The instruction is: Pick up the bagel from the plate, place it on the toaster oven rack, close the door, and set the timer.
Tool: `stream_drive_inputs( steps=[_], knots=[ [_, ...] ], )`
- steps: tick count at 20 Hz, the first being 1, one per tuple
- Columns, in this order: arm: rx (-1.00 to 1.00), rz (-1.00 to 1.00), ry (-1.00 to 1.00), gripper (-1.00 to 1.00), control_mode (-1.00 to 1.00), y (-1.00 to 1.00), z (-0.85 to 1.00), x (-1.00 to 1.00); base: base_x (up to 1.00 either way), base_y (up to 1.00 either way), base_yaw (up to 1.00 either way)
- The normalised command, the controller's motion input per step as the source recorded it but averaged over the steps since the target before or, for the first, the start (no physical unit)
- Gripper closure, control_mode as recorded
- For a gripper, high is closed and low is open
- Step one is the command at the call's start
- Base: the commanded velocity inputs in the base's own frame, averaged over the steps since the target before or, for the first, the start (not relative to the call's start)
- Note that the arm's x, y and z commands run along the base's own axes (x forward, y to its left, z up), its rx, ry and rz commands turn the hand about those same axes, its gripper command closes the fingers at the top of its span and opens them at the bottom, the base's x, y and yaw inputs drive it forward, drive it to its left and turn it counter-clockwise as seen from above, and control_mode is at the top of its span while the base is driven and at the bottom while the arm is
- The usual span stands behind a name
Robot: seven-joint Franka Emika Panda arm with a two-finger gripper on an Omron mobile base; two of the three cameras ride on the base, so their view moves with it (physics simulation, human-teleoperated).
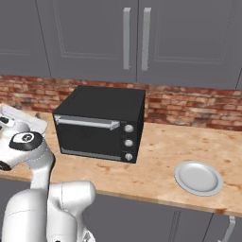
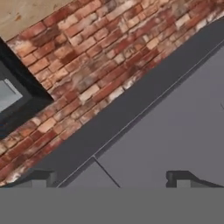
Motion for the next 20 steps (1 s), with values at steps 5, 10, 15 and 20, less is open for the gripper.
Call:
stream_drive_inputs(
  steps=[5,10,15,20],
  knots=[
    [0.57,-0.08,0.35,-1.0,-1.0,0.21,0.97,-0.11,0.0,0.0,0.0],
    [0.65,-0.23,0.41,-1.0,-1.0,-0.1,0.7,-0.25,0.0,0.0,0.0],
    [0.65,-0.37,0.41,-1.0,-1.0,-0.61,0.18,-0.45,0.0,0.0,0.0],
    [0.53,-0.5,0.27,-1.0,-1.0,-0.95,-0.45,-0.11,0.0,0.0,0.0]
  ],
)
